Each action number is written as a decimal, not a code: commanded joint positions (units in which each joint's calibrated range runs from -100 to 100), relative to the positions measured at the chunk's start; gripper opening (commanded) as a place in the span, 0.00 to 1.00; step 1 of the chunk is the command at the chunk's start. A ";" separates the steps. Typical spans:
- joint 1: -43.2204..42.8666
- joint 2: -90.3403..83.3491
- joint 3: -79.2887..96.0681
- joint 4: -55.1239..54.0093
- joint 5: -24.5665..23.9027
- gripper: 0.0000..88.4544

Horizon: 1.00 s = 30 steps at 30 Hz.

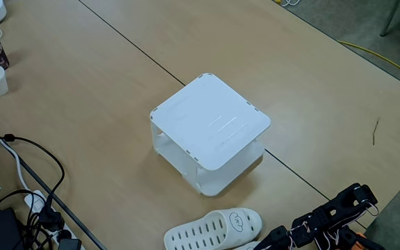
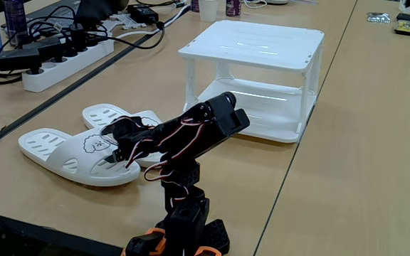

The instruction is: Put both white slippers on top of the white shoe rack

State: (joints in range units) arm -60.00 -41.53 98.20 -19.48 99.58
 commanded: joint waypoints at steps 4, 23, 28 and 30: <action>-0.12 0.09 -3.35 -1.31 0.42 0.04; 5.89 -0.33 -29.24 2.66 0.42 0.01; 5.97 0.09 -40.15 7.23 0.42 0.01; 6.05 0.09 -44.30 9.91 0.42 0.01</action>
State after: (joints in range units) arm -54.53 -41.03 66.04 -11.93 99.58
